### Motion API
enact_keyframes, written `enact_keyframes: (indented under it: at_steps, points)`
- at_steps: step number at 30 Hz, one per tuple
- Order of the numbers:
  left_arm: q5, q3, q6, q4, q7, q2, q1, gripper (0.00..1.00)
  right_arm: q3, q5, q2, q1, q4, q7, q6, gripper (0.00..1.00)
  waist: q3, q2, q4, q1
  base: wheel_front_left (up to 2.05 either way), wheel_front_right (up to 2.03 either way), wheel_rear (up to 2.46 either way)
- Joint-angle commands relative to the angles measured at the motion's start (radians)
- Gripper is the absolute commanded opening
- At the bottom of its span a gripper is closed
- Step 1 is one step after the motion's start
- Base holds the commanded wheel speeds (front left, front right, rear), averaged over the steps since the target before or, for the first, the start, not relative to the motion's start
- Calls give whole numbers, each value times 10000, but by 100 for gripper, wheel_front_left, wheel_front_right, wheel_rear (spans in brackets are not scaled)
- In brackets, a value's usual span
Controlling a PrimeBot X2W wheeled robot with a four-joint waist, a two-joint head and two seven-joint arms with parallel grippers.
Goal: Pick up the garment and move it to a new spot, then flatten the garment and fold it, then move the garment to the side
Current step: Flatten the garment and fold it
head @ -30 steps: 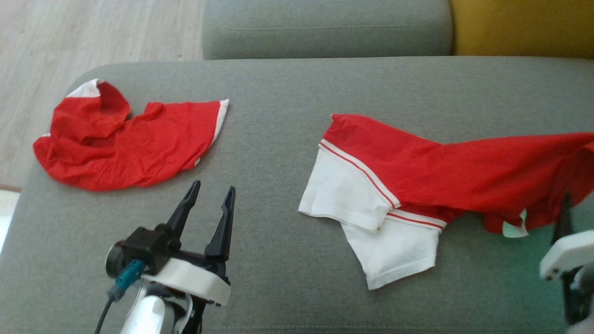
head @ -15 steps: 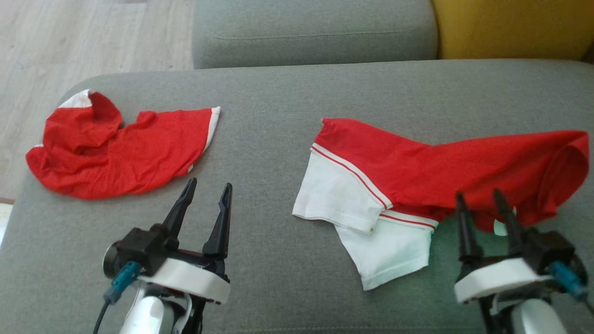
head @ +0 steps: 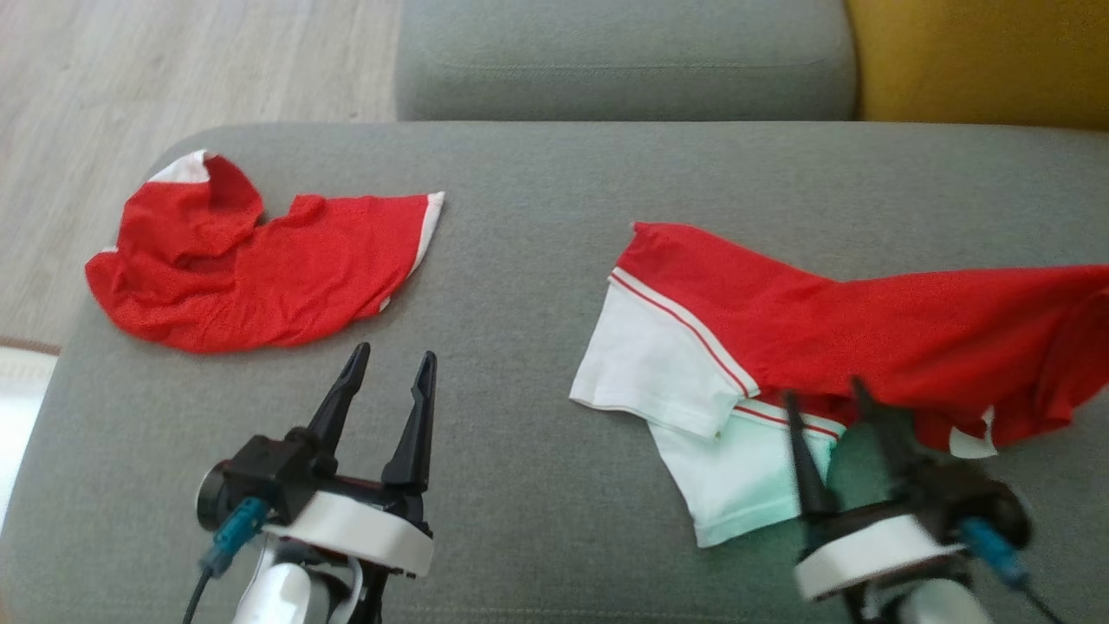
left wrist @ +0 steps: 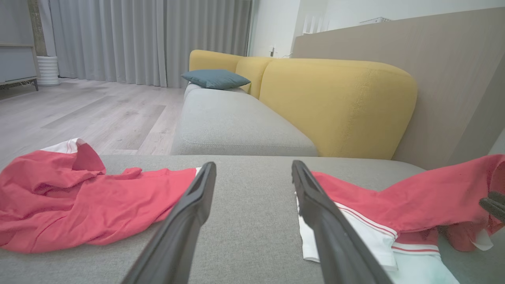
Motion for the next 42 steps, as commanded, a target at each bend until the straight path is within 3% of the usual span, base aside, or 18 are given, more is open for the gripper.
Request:
enact_keyframes:
  at_steps: [1, 7, 17, 25, 30, 31, 32, 33, 42]
  points:
    - [-1, 198, 10, -302, -124, -20, -476, 100, 680, -215, -73, -628, -188, 17, 73, 100, 190, -1, 215, 0, 0, 0, 0]
    - [-77, -99, -80, -144, -124, -20, -697, 100, 2082, -1184, -85, -1738, 939, 772, 73, 100, 734, -1, 899, 0, 0, 0, 0]
    - [-255, -304, -64, -15, -124, -20, -977, 100, 2798, -1227, -600, -3589, 3918, 1645, 73, 100, 1301, -1, 1993, 0, 0, 0, 0]
    - [-324, -280, -24, -10, -124, -20, -1042, 100, 3376, -998, -776, -4222, 5030, 1638, 73, 100, 1464, -1, 2144, 0, 0, 0, 0]
    - [-388, -282, 35, -49, -124, -20, -1121, 100, 3189, -1070, -731, -4563, 5578, 1547, 73, 100, 1555, -1, 1990, 0, 0, 0, 0]
    - [-393, -292, 35, -53, -124, -20, -1140, 100, 3151, -1055, -690, -4620, 5692, 1541, 73, 97, 1567, -1, 1944, 0, 0, 0, 0]
    - [-389, -301, 34, -48, -124, -20, -1155, 100, 3137, -1029, -644, -4679, 5806, 1540, 73, 67, 1572, -1, 1898, 0, 0, 0, 0]
    - [-382, -313, 28, -37, -124, -20, -1172, 100, 3140, -1013, -606, -4741, 5899, 1510, 73, 0, 1576, -1, 1858, 0, 0, 0, 0]
    - [-279, -289, 35, 44, -124, -20, -1203, 100, 3100, -938, -366, -5198, 6021, 546, 73, 0, 1311, -1, 1448, 0, 0, 0, 0]
